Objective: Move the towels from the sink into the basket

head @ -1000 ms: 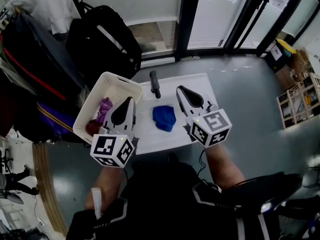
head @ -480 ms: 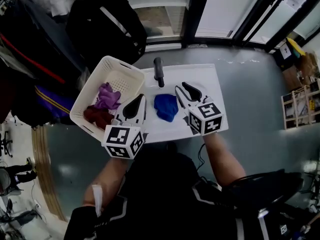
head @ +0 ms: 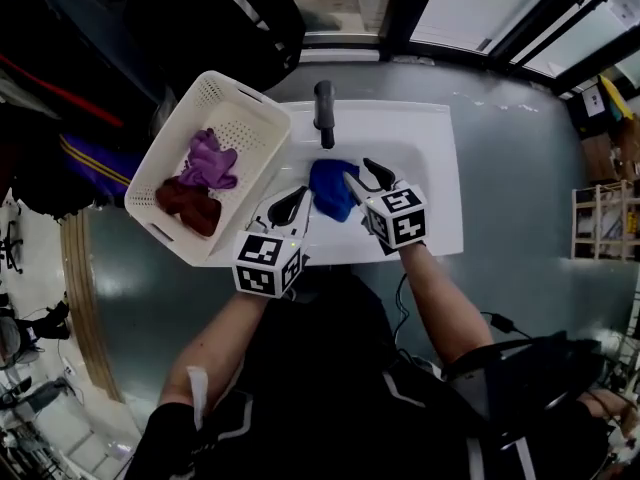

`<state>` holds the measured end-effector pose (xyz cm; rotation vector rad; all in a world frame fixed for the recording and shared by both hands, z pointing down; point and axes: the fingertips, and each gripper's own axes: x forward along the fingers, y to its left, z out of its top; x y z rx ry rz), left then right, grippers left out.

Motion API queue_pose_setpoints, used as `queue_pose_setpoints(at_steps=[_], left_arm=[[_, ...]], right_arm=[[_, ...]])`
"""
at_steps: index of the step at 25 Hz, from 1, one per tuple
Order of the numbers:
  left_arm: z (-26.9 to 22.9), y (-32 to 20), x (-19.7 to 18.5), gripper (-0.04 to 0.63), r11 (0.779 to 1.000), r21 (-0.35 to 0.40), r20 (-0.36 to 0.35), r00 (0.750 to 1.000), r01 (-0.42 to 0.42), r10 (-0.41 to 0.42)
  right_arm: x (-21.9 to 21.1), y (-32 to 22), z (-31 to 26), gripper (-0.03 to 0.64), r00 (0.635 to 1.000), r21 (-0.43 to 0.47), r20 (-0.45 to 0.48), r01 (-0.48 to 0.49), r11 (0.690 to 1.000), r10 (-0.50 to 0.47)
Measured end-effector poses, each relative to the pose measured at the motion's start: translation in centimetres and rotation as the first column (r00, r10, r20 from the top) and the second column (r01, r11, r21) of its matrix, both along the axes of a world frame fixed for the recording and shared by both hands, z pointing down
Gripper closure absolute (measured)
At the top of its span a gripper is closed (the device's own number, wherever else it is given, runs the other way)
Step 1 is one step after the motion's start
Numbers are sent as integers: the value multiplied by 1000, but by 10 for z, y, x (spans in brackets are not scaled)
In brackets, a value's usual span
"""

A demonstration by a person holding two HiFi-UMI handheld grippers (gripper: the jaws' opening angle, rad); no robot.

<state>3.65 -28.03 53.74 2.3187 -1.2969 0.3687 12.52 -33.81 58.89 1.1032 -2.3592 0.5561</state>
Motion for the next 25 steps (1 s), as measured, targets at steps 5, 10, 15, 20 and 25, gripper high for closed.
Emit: queue_pose_setpoints(at_steps=[5, 10, 15, 20, 25], left_arm=[[40, -2, 8, 591, 996, -86, -1, 1000, 15, -15], [73, -5, 5, 591, 986, -153, 60, 997, 65, -56], [102, -11, 1, 591, 972, -205, 110, 989, 117, -96], [122, -13, -3, 591, 960, -238, 157, 982, 145, -109], [130, -19, 1, 591, 954, -248, 158, 979, 166, -129]], right_arm=[[-6, -2, 45, 402, 997, -63, -43, 61, 996, -64], [-12, 1, 96, 355, 983, -153, -85, 147, 977, -161], [-15, 3, 142, 309, 965, -245, -101, 213, 946, -243], [-21, 2, 181, 250, 951, -313, -125, 232, 921, -282], [-23, 0, 202, 247, 937, -324, -153, 253, 912, -314]])
